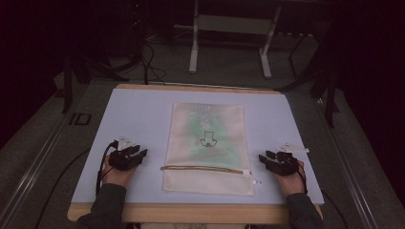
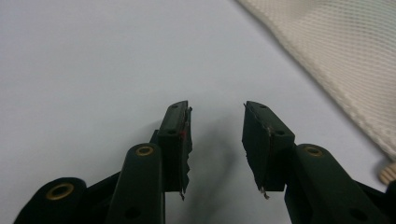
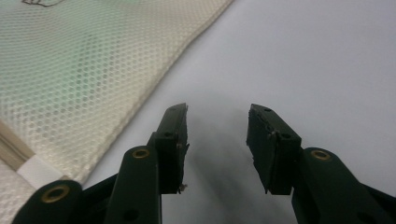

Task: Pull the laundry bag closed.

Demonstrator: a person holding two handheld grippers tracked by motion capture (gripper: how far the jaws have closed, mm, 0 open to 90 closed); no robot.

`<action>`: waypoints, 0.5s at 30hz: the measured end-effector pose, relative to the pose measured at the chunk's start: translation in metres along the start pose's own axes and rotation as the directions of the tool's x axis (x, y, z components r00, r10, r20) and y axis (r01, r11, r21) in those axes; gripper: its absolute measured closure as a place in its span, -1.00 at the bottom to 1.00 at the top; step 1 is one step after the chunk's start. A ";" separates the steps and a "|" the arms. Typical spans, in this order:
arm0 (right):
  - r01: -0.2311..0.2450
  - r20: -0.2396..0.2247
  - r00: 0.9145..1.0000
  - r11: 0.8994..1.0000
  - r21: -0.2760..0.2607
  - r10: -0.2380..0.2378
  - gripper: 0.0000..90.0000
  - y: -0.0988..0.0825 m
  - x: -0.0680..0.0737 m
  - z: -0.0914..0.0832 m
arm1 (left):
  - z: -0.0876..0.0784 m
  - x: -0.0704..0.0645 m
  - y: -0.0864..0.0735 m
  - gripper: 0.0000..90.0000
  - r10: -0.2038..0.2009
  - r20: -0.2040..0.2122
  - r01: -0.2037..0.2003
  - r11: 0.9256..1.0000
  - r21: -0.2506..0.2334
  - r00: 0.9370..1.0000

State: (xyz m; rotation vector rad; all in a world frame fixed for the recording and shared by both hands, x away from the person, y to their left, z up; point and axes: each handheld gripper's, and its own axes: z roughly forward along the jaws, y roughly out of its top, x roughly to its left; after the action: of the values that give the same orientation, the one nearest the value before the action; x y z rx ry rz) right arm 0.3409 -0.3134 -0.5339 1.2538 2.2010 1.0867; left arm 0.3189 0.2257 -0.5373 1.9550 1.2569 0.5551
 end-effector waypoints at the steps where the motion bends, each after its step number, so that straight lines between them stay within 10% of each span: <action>1: 0.000 0.000 1.000 1.000 0.000 0.000 0.29 0.000 0.000 0.000 | 0.000 0.000 0.000 0.35 0.000 0.000 0.000 1.000 0.000 1.000; 15: 0.043 -0.047 0.998 0.999 0.022 -0.042 0.34 0.005 0.009 0.005 | -0.001 0.001 0.000 0.36 -0.006 0.053 0.006 1.000 -0.001 0.999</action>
State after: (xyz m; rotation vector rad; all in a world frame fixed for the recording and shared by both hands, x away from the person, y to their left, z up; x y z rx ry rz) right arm 0.3418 -0.3023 -0.5326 1.1977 2.2704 1.0875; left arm 0.3183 0.2267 -0.5366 1.9523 1.2291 0.4981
